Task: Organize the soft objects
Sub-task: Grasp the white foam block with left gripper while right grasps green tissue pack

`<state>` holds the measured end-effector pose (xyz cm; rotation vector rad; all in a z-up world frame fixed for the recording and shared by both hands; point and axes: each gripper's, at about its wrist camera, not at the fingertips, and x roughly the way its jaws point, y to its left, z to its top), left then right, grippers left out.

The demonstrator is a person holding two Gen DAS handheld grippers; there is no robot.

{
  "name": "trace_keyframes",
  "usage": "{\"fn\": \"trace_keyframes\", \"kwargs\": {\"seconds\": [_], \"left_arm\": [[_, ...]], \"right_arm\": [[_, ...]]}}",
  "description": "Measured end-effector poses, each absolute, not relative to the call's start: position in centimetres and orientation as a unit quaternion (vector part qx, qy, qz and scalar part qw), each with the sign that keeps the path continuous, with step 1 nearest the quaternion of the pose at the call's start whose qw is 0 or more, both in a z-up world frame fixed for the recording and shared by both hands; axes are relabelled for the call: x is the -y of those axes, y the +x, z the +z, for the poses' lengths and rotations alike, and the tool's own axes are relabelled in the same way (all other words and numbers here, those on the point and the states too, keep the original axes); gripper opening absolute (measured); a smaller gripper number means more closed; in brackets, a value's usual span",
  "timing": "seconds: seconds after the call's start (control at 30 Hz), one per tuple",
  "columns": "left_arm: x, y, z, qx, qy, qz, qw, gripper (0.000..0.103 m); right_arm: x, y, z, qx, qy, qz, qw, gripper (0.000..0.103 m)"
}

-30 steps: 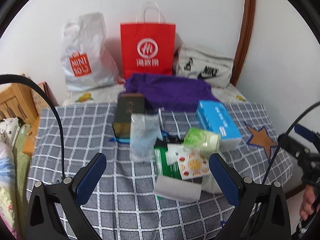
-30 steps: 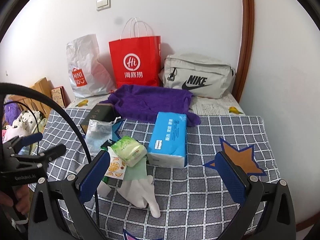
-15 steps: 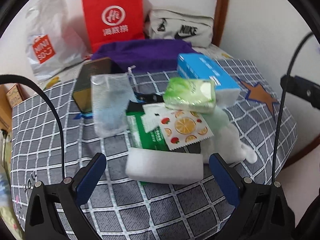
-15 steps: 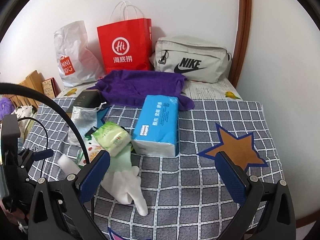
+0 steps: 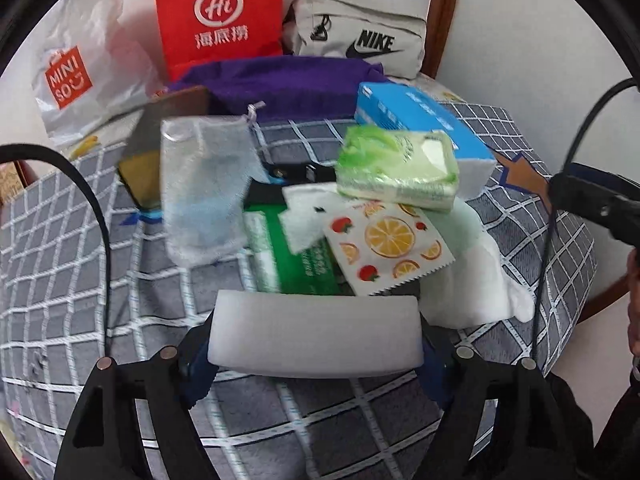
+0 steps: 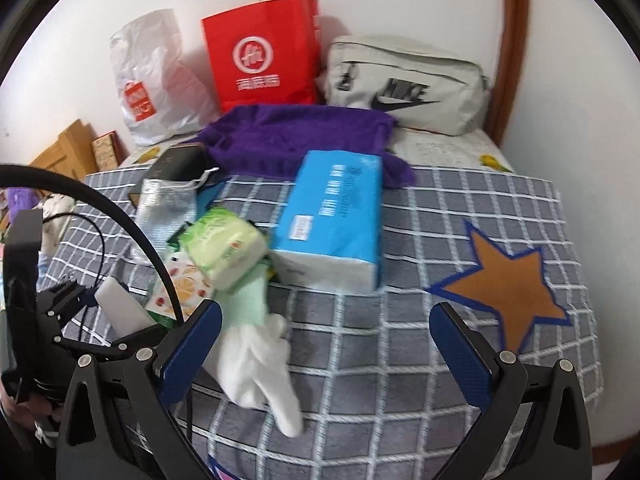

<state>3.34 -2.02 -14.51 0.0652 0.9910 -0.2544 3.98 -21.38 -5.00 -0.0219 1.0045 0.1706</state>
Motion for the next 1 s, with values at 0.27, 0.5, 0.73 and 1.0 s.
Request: {"fn": "trace_keyframes", "kwargs": {"seconds": [0.27, 0.5, 0.73, 1.0], "left_arm": [[-1.9, 3.4, -12.6, -0.461, 0.014, -0.089, 0.883, 0.08], [-5.5, 4.0, -12.4, -0.461, -0.022, -0.071, 0.884, 0.081], [-7.2, 4.7, -13.2, -0.466, -0.037, -0.057, 0.882, 0.081], [-8.4, 5.7, -13.1, -0.467, -0.046, -0.051, 0.882, 0.081]], "right_arm": [[15.4, 7.4, -5.3, -0.455, -0.062, 0.179, 0.87, 0.103], [12.1, 10.3, -7.5, -0.472, -0.117, 0.214, 0.847, 0.103], [11.6, 11.1, -10.2, -0.507, -0.148, 0.203, 0.825, 0.097], [12.5, 11.0, -9.5, -0.516, -0.115, 0.224, 0.818, 0.061]]}}
